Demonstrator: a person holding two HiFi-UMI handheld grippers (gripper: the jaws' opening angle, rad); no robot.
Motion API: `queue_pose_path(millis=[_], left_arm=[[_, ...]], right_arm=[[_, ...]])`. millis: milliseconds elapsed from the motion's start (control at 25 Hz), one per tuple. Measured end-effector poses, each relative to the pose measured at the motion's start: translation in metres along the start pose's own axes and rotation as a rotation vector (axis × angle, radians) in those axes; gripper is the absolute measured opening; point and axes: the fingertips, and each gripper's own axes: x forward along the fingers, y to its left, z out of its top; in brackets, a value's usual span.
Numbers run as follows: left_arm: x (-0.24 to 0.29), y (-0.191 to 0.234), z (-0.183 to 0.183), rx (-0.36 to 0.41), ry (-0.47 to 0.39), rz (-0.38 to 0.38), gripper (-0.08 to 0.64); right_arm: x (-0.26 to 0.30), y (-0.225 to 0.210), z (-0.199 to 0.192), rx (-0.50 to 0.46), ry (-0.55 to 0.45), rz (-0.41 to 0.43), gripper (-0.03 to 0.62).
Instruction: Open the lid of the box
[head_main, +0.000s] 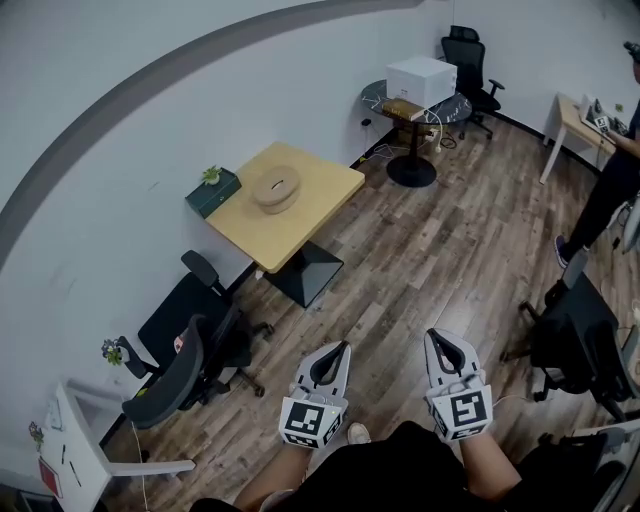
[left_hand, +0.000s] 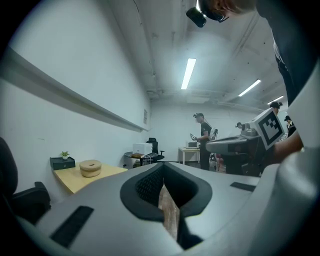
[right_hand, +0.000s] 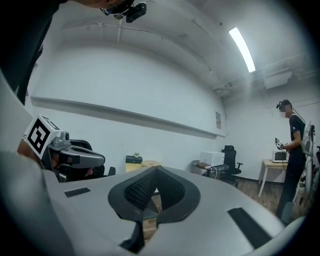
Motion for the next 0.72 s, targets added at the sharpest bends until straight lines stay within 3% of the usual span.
queue_pose_path(millis=[160,480,720], left_arm=[[-0.004,0.012,-0.011,-0.013,0.015,0.005,0.018],[0.012,0.041,-0.018,-0.039,0.03,0.023,0.018],[0.049,0.073,-0.018,-0.039,0.043,0.082,0.018]], right_arm=[[0.005,0.006,0.004,-0.003,-0.021,-0.032,0.023],[0.044,0.008,0.003,-0.035,-0.017,0.005,0.177],[0.088,-0.012,-0.004,-0.004,-0.001,0.057,0.243]])
